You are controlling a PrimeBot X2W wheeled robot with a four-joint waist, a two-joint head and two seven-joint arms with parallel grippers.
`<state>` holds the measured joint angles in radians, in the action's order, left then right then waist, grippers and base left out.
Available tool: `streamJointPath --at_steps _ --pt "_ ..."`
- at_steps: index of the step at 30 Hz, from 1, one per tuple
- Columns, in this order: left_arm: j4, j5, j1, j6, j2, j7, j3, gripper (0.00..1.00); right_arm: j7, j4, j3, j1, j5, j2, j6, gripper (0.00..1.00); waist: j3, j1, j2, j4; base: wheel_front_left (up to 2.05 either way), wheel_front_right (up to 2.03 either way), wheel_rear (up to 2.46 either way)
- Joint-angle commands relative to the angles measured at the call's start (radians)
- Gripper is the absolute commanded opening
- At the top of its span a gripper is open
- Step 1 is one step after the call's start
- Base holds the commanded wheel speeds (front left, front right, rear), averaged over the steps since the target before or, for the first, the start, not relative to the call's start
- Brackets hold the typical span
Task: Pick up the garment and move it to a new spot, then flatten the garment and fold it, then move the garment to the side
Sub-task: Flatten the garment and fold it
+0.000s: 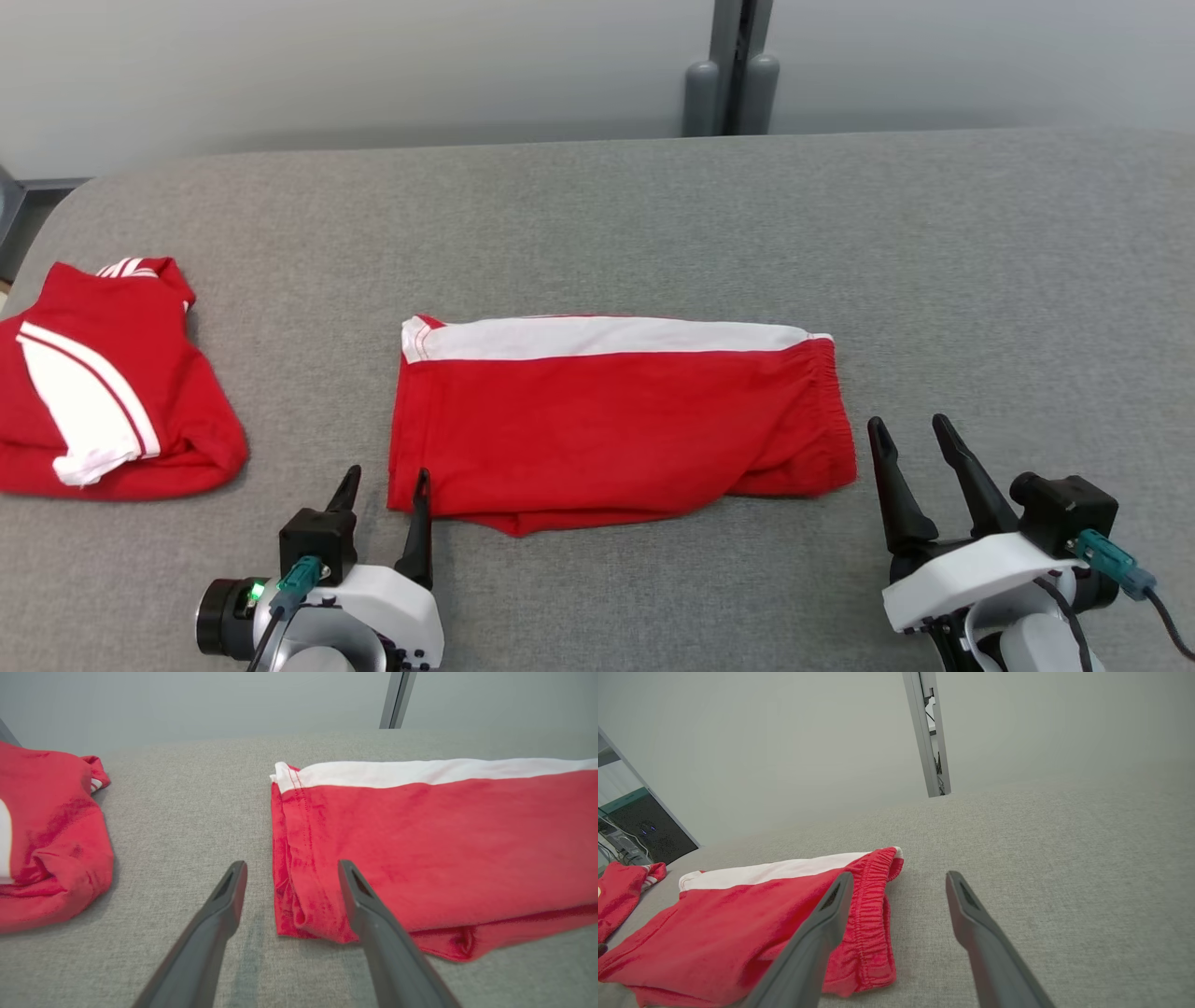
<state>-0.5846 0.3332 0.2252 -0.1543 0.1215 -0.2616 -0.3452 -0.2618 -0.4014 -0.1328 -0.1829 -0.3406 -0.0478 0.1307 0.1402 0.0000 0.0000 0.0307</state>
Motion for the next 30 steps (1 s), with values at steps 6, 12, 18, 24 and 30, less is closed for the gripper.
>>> streamJointPath --at_steps 6,12,18,24,30 --pt "0.013 -0.06 -0.024 0.045 -0.027 -0.005 0.053 1.0 -0.005 -0.114 -0.025 -0.064 -0.016 -0.005 0.0 1.0 0.045 0.0 0.0 0.061 0.0 0.0 0.0" --pt "0.011 -0.103 -0.012 0.078 -0.048 -0.005 0.094 1.0 -0.005 -0.285 -0.062 -0.143 -0.049 -0.006 0.0 1.0 0.072 0.0 0.0 0.087 0.0 0.0 0.0" --pt "0.014 -0.137 -0.004 0.103 -0.059 -0.005 0.122 1.0 0.002 -0.393 -0.121 -0.161 -0.114 -0.001 0.0 0.33 0.087 0.0 0.0 0.089 0.0 0.0 0.0" --pt "0.008 -0.152 -0.002 0.119 -0.065 -0.005 0.134 1.0 0.004 -0.404 -0.14 -0.16 -0.142 0.0 0.0 0.0 0.087 0.0 0.0 0.075 0.0 0.0 0.0" --pt "0.006 -0.17 0.003 0.132 -0.068 -0.005 0.136 1.0 -0.001 -0.363 -0.061 -0.168 -0.114 -0.012 0.0 0.0 0.081 0.0 0.0 0.055 0.0 0.0 0.0"
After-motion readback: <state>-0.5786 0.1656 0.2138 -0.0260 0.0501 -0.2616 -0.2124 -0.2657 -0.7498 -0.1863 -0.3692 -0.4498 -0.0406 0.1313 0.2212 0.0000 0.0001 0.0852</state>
